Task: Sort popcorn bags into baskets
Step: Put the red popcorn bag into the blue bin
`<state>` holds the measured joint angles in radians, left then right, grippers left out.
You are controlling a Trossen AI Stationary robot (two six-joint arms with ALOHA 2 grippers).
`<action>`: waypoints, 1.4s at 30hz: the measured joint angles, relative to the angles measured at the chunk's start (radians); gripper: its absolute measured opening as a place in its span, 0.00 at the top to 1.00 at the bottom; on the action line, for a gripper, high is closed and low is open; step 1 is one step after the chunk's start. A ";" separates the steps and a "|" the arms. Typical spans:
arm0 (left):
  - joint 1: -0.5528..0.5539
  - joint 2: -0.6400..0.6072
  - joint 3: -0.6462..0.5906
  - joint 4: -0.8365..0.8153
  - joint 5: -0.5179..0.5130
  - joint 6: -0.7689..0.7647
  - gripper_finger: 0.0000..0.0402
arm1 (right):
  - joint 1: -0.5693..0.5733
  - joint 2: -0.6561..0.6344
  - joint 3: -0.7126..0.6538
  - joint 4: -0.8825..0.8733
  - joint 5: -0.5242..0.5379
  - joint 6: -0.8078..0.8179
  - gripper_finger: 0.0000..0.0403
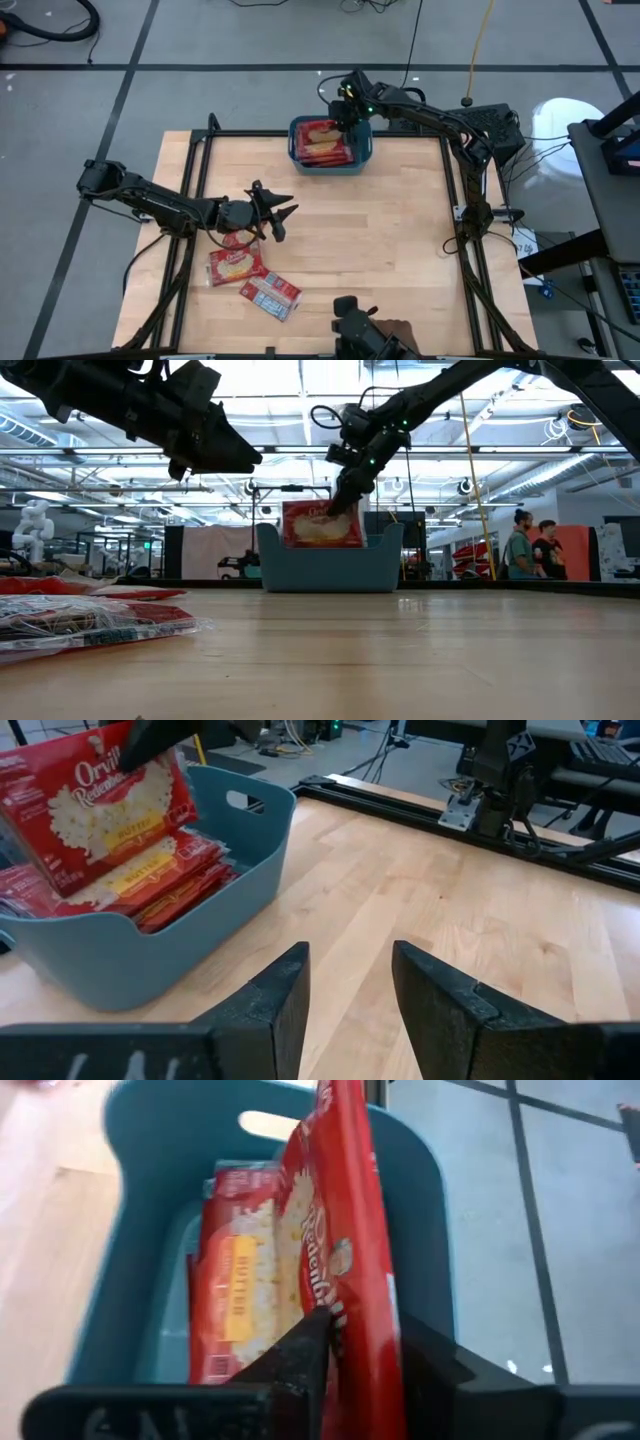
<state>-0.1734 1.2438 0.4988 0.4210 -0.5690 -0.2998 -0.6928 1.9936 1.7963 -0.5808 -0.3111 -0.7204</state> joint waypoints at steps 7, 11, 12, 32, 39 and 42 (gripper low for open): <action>0.000 0.000 0.000 0.000 0.000 0.019 0.63 | 0.000 0.000 -0.076 0.146 0.051 0.004 0.69; 0.000 0.000 0.000 -0.001 0.000 0.034 0.63 | 0.000 0.000 -0.111 0.213 0.053 0.013 0.67; 0.000 0.000 0.000 -0.001 0.000 0.035 0.63 | 0.000 0.000 -0.113 0.220 0.053 0.016 0.67; 0.000 0.000 0.000 -0.022 0.015 0.027 0.63 | 0.048 -0.069 -0.132 0.152 -0.184 0.178 0.67; 0.000 0.000 0.000 -0.029 0.020 0.016 0.63 | 0.076 -0.067 -0.293 0.204 -0.184 0.185 0.77; 0.000 0.000 0.000 -0.028 0.021 0.009 0.63 | 0.063 -0.068 -0.351 0.276 -0.182 0.185 0.83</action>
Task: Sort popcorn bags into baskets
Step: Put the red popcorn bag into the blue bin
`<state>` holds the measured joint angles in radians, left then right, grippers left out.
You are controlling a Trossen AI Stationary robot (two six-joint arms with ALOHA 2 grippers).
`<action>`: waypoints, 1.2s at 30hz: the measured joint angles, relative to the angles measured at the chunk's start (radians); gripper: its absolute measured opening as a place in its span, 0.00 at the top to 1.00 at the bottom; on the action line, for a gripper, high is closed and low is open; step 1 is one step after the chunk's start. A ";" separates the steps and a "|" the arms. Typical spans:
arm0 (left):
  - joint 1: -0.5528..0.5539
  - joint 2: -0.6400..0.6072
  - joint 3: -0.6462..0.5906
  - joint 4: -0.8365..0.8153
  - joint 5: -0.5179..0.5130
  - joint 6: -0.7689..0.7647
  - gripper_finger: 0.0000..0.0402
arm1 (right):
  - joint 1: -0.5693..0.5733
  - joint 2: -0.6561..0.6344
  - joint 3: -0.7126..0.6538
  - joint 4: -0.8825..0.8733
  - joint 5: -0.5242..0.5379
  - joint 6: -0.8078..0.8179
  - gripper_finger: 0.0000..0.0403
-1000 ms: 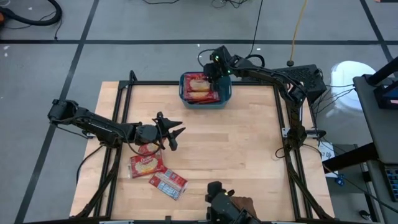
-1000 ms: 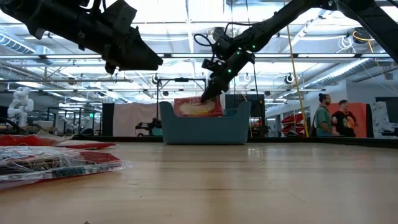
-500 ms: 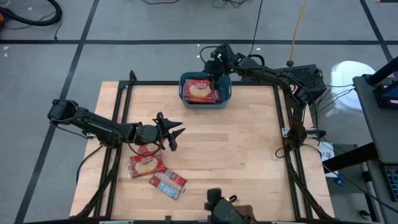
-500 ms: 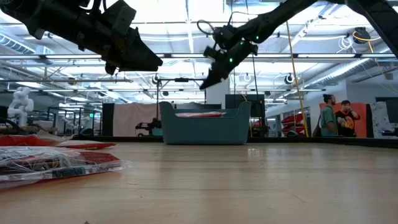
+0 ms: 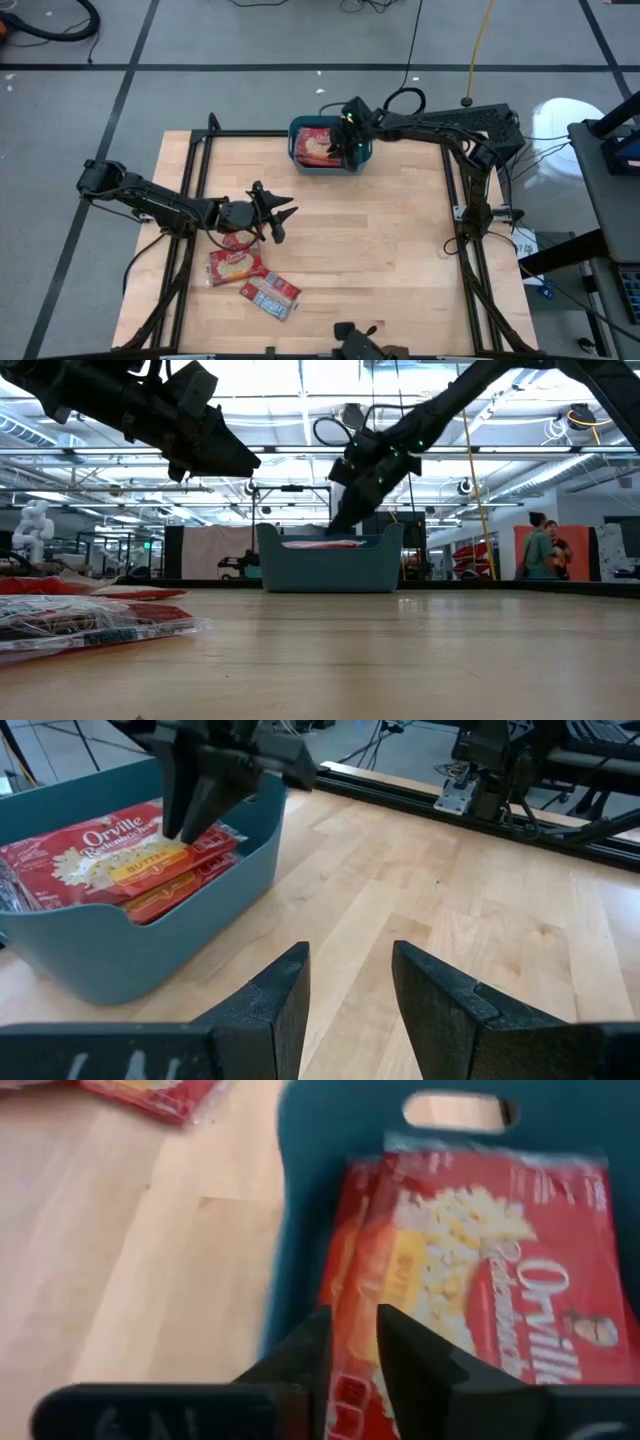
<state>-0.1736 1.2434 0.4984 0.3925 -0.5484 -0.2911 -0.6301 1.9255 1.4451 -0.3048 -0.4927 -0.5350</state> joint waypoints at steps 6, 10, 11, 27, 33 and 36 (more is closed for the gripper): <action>0.000 0.000 0.000 0.003 0.000 -0.003 0.63 | -0.026 0.000 -0.052 0.120 0.151 0.002 0.93; 0.000 0.000 0.000 0.006 0.000 -0.004 0.63 | -0.057 0.006 -0.054 0.161 0.176 0.000 0.97; 0.000 0.000 0.000 0.006 0.000 -0.004 0.63 | -0.065 0.006 -0.054 0.167 0.177 0.000 0.97; -0.006 0.000 0.000 0.003 0.002 -0.008 0.63 | 0.019 -0.042 -0.053 0.164 0.047 0.121 0.98; -0.006 0.000 0.000 0.005 0.002 -0.007 0.63 | 0.088 -0.011 -0.056 0.115 0.171 0.120 0.98; -0.006 0.000 0.000 0.006 0.002 -0.008 0.63 | 0.090 0.001 -0.053 0.129 0.203 0.114 0.98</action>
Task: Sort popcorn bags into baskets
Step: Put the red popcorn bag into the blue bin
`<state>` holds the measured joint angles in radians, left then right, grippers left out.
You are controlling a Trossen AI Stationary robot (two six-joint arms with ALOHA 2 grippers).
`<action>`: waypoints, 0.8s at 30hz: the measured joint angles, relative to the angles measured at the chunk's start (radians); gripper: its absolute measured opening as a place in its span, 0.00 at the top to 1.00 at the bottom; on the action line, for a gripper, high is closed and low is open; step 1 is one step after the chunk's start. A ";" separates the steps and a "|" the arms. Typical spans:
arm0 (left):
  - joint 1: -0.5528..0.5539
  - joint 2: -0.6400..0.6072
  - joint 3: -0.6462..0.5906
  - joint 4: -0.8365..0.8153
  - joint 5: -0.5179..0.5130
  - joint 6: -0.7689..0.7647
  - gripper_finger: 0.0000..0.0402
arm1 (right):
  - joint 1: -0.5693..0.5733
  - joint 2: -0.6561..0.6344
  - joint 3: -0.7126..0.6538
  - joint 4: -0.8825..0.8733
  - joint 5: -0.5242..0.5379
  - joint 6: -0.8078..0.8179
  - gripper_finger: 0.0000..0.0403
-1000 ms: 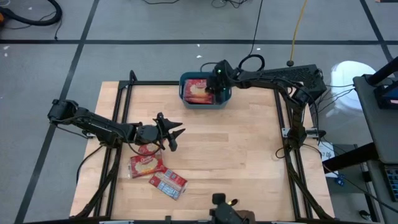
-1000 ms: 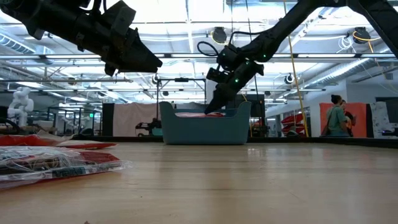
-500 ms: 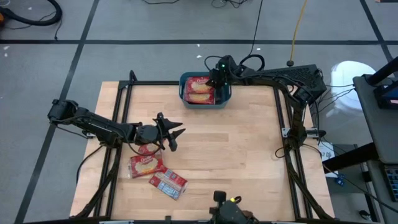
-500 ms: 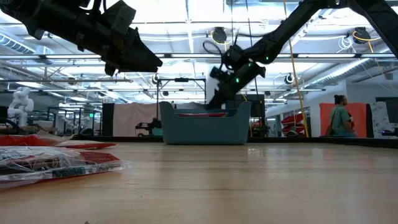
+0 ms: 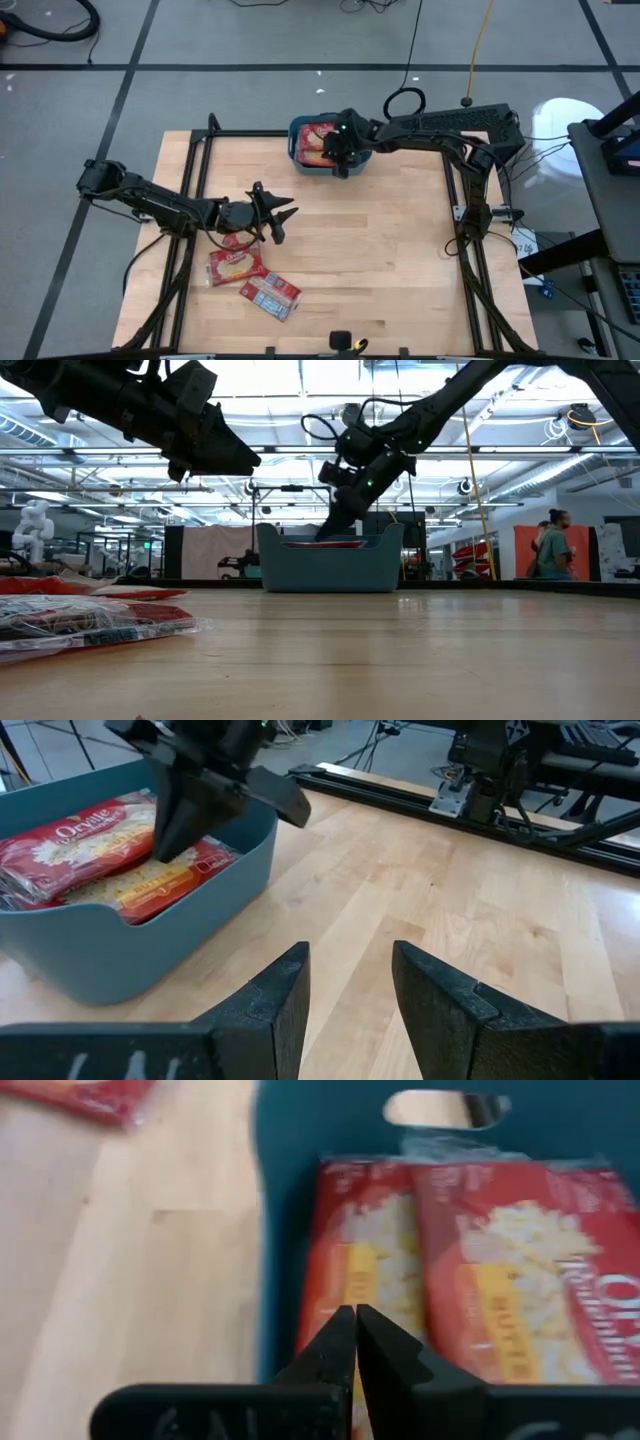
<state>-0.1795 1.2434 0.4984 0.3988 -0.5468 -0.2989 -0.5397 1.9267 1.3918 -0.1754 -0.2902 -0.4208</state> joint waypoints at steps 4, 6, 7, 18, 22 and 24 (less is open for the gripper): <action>-0.001 0.000 0.000 0.001 0.000 -0.003 0.63 | -0.018 0.011 -0.001 -0.018 0.006 0.013 0.98; 0.000 0.000 0.000 0.003 0.000 -0.002 0.63 | -0.030 0.022 0.000 -0.015 0.005 0.012 0.98; -0.001 0.000 0.000 0.003 0.000 -0.002 0.63 | -0.038 0.025 -0.001 -0.021 0.004 0.010 0.98; -0.003 0.000 0.000 0.000 0.000 -0.011 0.63 | -0.060 0.029 -0.002 0.083 0.082 -0.018 0.98; -0.003 0.000 0.000 -0.005 0.000 -0.011 0.63 | -0.042 -0.012 -0.002 0.079 0.081 -0.018 0.98; -0.002 0.000 0.000 -0.005 0.000 -0.011 0.63 | -0.031 -0.025 -0.002 0.060 0.079 -0.018 0.98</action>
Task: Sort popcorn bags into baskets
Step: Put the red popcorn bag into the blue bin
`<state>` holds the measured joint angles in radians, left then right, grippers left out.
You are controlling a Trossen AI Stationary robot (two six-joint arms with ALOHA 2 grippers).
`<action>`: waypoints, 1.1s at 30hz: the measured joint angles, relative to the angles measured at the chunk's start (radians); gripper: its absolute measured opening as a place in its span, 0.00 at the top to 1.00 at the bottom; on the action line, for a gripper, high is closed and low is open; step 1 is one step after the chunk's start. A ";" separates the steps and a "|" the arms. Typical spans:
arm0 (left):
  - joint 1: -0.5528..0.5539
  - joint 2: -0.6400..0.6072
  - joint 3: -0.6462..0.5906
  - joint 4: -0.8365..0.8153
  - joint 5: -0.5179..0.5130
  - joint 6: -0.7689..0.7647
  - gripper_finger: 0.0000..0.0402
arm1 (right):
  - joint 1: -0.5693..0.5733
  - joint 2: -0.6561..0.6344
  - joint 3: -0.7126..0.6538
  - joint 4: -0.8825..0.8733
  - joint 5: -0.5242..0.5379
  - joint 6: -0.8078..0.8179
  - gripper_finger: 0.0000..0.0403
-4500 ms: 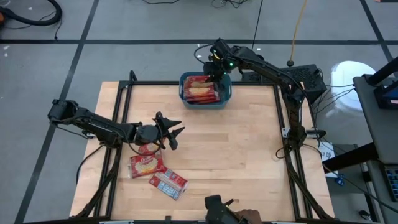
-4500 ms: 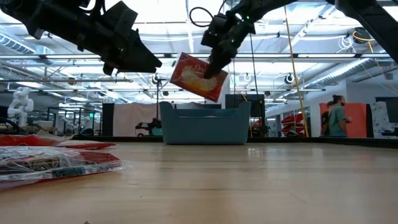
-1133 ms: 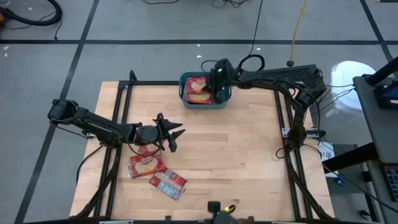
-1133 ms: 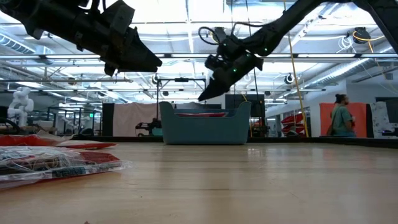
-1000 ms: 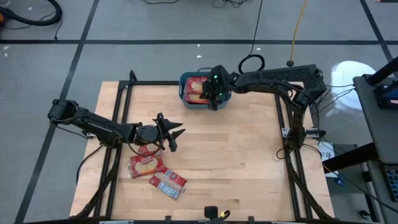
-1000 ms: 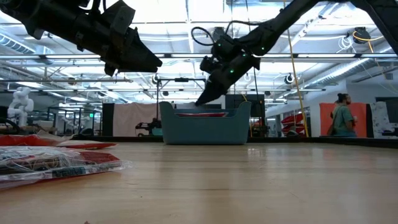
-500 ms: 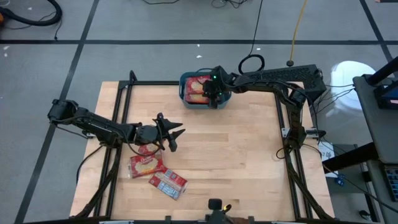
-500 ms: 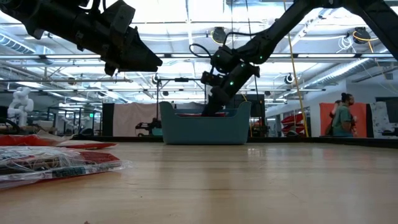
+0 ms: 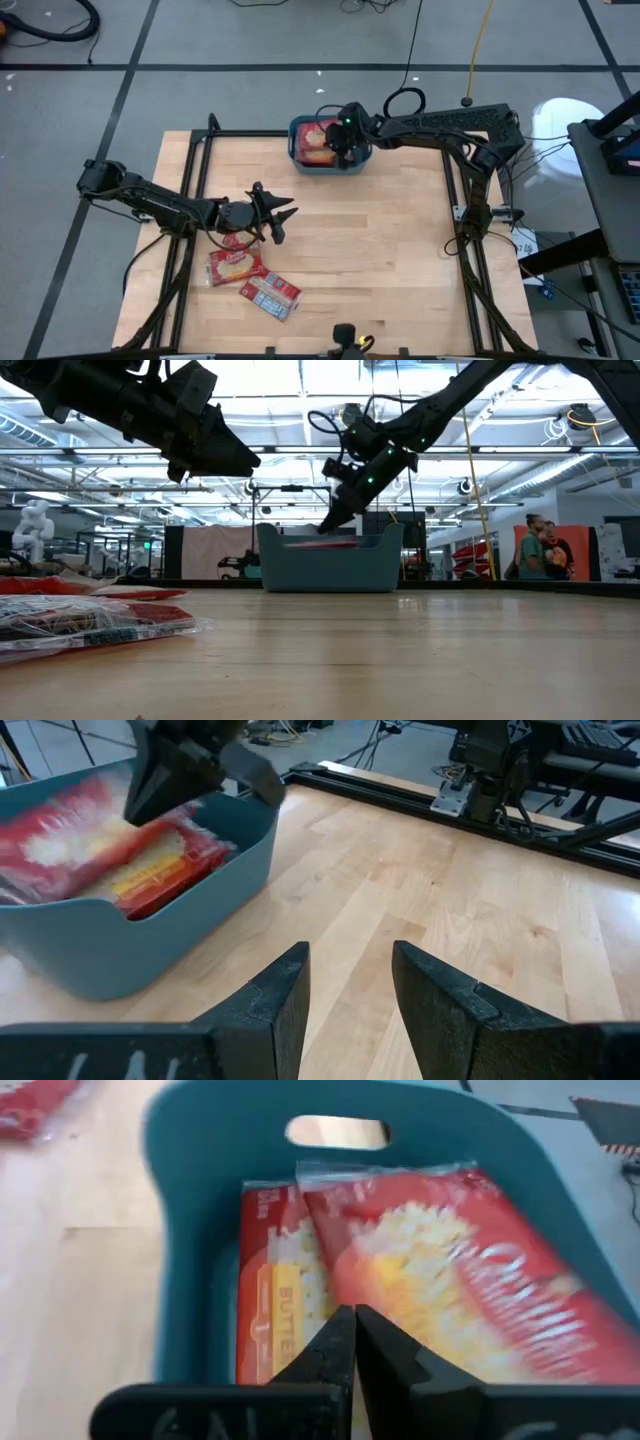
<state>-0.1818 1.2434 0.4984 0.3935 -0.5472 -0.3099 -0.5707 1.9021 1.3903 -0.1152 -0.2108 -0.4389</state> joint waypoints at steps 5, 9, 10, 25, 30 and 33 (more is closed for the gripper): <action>0.000 0.000 0.000 -0.001 0.000 0.000 0.63 | 0.019 -0.017 0.001 -0.072 -0.079 -0.001 0.98; 0.000 0.000 0.000 -0.003 0.000 0.001 0.63 | 0.023 -0.015 0.001 -0.147 -0.081 -0.011 0.98; 0.000 0.000 0.000 -0.003 0.000 0.002 0.63 | 0.024 -0.015 0.001 -0.163 -0.082 -0.016 0.98; -0.002 0.000 0.000 0.000 0.000 -0.007 0.63 | 0.036 0.012 0.002 -0.188 -0.074 -0.018 0.98; -0.002 0.000 0.000 0.000 0.000 -0.006 0.63 | 0.021 0.014 0.002 -0.171 -0.012 -0.023 0.98; -0.002 0.000 0.000 0.000 0.000 -0.003 0.63 | 0.007 0.014 0.002 -0.137 0.064 -0.027 0.98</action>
<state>-0.1837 1.2434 0.4984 0.3935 -0.5476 -0.3134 -0.5636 1.9160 1.3918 -0.2524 -0.1471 -0.4656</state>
